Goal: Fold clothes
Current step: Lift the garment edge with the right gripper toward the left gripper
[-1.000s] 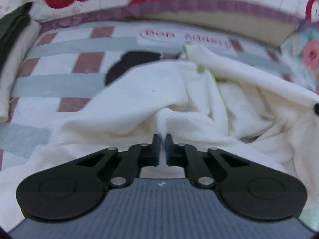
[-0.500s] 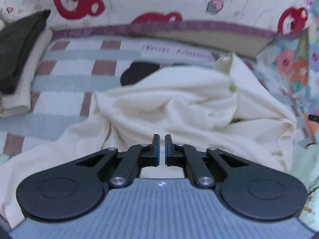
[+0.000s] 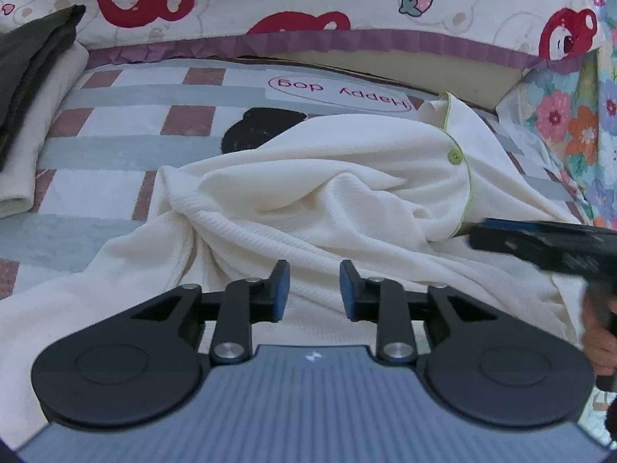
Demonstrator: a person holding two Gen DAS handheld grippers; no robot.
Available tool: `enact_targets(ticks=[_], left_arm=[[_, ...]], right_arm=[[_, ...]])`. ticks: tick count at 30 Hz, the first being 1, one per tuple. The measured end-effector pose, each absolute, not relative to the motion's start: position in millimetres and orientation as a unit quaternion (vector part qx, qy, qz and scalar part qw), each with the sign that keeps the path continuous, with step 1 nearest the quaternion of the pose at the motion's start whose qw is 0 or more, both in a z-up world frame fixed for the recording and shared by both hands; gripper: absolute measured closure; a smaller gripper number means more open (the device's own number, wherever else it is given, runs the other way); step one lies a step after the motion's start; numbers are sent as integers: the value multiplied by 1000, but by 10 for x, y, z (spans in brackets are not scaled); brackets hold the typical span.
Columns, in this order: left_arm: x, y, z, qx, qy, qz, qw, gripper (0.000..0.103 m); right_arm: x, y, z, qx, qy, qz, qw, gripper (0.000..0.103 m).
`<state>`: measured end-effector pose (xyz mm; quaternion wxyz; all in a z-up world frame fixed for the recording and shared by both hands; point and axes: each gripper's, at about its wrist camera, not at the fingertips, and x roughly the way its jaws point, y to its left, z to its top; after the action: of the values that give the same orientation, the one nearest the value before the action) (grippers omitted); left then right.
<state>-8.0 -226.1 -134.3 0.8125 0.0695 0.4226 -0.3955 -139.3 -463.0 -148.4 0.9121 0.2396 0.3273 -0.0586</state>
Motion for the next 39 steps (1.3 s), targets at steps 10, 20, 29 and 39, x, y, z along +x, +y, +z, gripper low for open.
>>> enact_targets(ticks=[10, 20, 29, 39], left_arm=[[-245, -2140, -1450, 100, 380, -394, 831, 52], [-393, -2197, -1133, 55, 323, -471, 819, 32], [-521, -2201, -1038, 70, 334, -458, 821, 29], [-692, -1678, -651, 36, 332, -455, 825, 29]], right_arm=[[-1388, -4671, -1687, 346, 265, -35, 899, 96], [-1990, -4496, -711, 308, 188, 66, 930, 96], [-2237, -4454, -250, 328, 131, 88, 931, 96], [-2959, -4197, 410, 289, 87, 129, 945, 96]])
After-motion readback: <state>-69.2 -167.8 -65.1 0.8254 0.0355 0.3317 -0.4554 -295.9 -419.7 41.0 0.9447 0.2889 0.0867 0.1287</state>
